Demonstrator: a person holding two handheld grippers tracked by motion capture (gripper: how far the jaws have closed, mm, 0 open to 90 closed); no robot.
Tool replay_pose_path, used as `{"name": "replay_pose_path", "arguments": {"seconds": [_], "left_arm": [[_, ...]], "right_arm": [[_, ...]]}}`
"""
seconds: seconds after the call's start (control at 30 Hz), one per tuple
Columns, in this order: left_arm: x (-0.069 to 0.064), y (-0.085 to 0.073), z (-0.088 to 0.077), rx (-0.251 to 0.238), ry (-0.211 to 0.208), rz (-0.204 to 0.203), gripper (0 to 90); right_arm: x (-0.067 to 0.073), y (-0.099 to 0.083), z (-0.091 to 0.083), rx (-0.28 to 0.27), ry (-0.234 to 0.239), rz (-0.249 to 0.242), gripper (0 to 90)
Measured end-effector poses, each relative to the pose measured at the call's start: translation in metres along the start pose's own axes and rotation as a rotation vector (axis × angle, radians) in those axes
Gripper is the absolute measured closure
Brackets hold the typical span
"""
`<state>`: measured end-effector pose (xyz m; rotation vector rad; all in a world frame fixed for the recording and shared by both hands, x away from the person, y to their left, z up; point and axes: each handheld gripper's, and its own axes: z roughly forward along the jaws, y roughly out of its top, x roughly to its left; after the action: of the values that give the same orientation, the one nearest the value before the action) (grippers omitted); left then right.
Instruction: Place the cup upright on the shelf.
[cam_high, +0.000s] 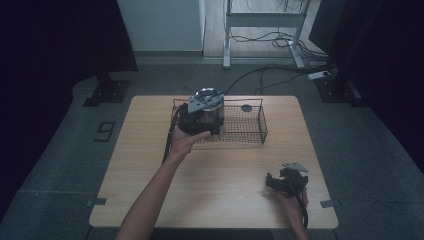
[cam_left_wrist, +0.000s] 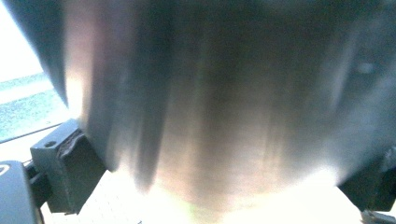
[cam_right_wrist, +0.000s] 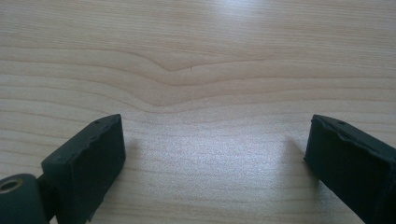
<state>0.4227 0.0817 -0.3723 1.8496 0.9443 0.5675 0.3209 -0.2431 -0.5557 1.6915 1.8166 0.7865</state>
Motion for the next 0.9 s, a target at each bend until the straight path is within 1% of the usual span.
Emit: {"name": "replay_pose_path", "arguments": {"seconds": [0.13, 0.3, 0.33, 0.37, 0.4, 0.47, 0.67, 0.9], "left_arm": [[0.011, 0.001, 0.013, 0.005, 0.017, -0.020, 4.1], [0.022, 0.001, 0.032, 0.010, 0.042, -0.030, 4.1], [0.024, 0.000, 0.036, 0.012, 0.042, -0.036, 4.1], [0.028, -0.003, 0.043, 0.019, 0.046, -0.051, 4.1], [0.028, -0.003, 0.043, 0.019, 0.046, -0.051, 4.1], [0.031, -0.006, 0.050, 0.026, 0.055, -0.058, 4.1], [0.038, -0.014, 0.069, 0.039, 0.105, -0.068, 4.1], [0.043, -0.025, 0.082, 0.071, 0.125, -0.064, 4.1]], "right_arm": [[0.000, 0.000, 0.000, -0.001, 0.000, -0.001, 4.7], [0.000, 0.000, 0.000, 0.000, 0.001, -0.001, 4.7], [0.000, 0.000, 0.000, 0.000, 0.001, -0.001, 4.7], [0.000, 0.000, 0.000, 0.001, 0.000, -0.001, 4.6], [0.000, 0.000, 0.000, 0.001, 0.000, -0.001, 4.6], [0.000, 0.000, 0.000, 0.001, -0.001, 0.000, 4.5], [0.000, 0.001, 0.000, 0.001, 0.000, -0.001, 4.5], [0.000, 0.000, 0.001, 0.001, -0.002, -0.001, 4.5]]}}
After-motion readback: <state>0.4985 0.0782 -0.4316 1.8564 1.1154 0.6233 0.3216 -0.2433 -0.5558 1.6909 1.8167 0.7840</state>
